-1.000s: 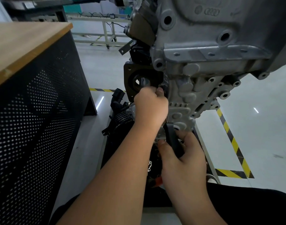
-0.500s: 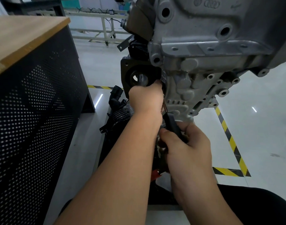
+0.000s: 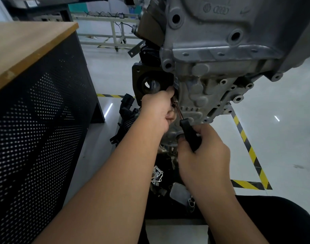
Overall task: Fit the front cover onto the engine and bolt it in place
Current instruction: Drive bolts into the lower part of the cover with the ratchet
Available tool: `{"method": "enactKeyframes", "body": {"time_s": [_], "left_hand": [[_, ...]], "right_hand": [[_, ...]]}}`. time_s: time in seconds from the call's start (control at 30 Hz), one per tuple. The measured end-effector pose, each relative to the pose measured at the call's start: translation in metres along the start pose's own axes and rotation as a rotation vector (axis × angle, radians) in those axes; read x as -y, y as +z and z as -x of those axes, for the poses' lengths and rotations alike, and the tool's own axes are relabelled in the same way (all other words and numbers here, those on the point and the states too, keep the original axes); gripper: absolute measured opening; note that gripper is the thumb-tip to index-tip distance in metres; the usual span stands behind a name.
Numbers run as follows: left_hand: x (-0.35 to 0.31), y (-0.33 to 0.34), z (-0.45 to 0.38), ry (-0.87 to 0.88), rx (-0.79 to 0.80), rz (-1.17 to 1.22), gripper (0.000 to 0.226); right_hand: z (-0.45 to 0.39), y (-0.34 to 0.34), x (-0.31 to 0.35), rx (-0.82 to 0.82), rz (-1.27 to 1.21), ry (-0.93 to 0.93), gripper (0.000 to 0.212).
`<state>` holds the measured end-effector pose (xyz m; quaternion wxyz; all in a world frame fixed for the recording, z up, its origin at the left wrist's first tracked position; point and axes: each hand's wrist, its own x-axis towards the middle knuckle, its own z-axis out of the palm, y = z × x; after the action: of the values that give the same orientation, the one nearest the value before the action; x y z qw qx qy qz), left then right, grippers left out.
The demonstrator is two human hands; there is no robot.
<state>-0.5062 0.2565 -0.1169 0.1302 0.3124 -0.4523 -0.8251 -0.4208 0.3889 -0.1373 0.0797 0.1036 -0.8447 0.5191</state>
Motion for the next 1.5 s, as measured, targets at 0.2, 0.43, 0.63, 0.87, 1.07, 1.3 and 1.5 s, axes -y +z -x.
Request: {"method": "enactKeyframes", "body": {"time_s": [0.2,0.43,0.63,0.87,1.07,1.3,1.5], "left_hand": [[0.005,-0.026,0.031,-0.054,0.212,-0.277,0.029],[0.021,-0.029,0.060,0.047,0.235,-0.309,0.034],[0.018,-0.032,0.058,-0.073,0.162,-0.167,0.040],[0.019,-0.023,0.056,-0.070,0.154,-0.163,0.032],[0.025,-0.014,0.051,0.008,0.140,-0.255,0.019],[0.022,-0.010,0.035,-0.063,0.154,-0.190,0.032],[0.019,-0.010,0.025,-0.083,0.149,-0.286,0.027]], "right_hand": [[-0.007,0.001,0.003,0.002,-0.710,0.530,0.024],[0.010,0.011,0.012,0.181,-1.105,0.620,0.027],[0.055,0.025,-0.004,-0.027,-0.349,0.093,0.034],[0.054,0.011,-0.020,-0.182,0.142,-0.194,0.038],[0.047,0.009,-0.007,-0.019,-0.790,0.537,0.021],[0.035,-0.004,-0.036,-0.287,0.440,-0.324,0.020],[0.045,0.018,-0.015,-0.140,-0.650,0.463,0.023]]}}
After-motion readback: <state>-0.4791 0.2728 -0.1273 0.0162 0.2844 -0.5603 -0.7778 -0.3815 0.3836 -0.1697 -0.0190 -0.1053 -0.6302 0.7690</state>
